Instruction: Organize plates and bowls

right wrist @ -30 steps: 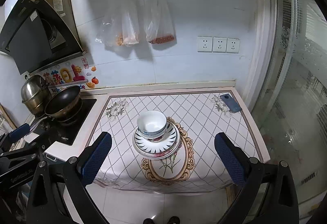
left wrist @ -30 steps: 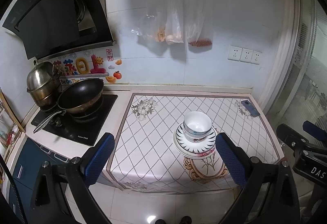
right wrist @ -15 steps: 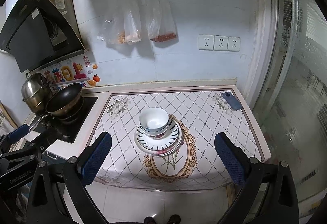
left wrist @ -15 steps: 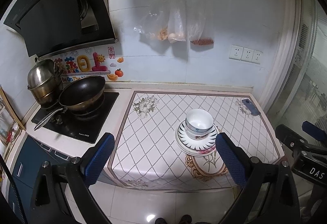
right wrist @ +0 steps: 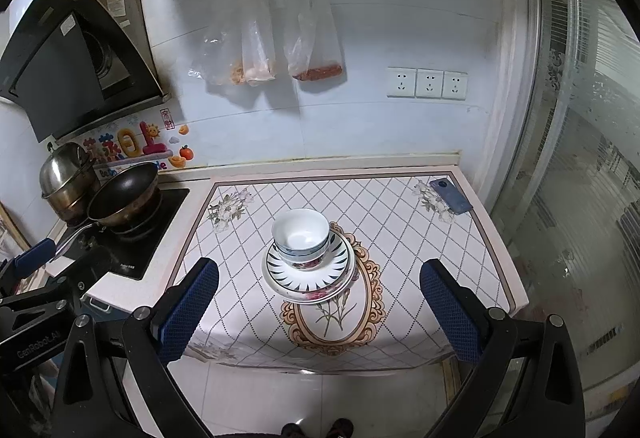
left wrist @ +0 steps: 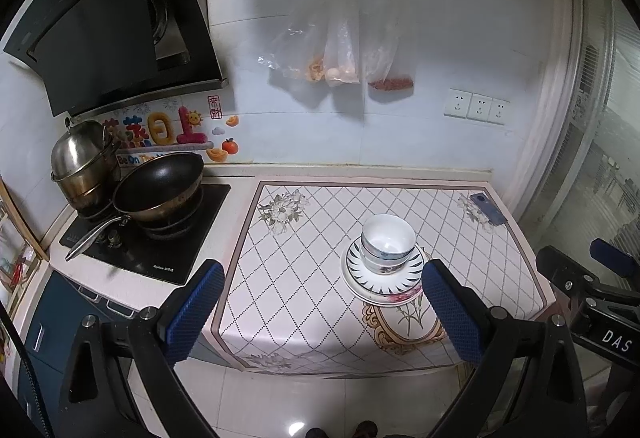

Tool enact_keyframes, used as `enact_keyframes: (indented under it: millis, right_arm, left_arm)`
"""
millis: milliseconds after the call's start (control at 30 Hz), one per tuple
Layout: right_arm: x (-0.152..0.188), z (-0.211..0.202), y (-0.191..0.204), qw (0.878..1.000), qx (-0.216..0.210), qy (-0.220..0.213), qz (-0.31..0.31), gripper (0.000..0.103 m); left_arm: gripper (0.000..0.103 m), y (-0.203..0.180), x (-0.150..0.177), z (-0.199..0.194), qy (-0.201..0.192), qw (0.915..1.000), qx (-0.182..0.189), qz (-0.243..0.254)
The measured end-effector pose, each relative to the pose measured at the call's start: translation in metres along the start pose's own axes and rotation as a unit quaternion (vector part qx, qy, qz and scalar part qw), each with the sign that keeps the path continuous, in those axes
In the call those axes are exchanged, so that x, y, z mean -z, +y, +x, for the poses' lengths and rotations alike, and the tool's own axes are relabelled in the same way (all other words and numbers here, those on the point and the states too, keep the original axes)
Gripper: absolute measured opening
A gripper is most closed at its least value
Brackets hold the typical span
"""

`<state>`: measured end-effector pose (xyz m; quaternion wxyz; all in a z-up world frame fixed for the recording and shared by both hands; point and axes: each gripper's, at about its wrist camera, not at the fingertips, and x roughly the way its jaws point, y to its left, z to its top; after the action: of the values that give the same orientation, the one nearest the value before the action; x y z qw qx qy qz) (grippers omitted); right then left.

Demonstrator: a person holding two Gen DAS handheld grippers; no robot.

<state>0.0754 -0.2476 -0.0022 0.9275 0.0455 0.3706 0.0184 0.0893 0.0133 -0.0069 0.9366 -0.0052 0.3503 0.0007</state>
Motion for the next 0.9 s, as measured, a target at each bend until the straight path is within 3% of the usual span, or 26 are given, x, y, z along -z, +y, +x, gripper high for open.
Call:
enact_keyframes:
  millis: [900]
  right_arm:
    - [-0.0036,0.0003,-0.008,1.0,0.014,0.0,0.007,0.103]
  left_arm:
    - [0.101,-0.007,-0.0075,-0.0003,-0.007,0.9999,0.012,0.008]
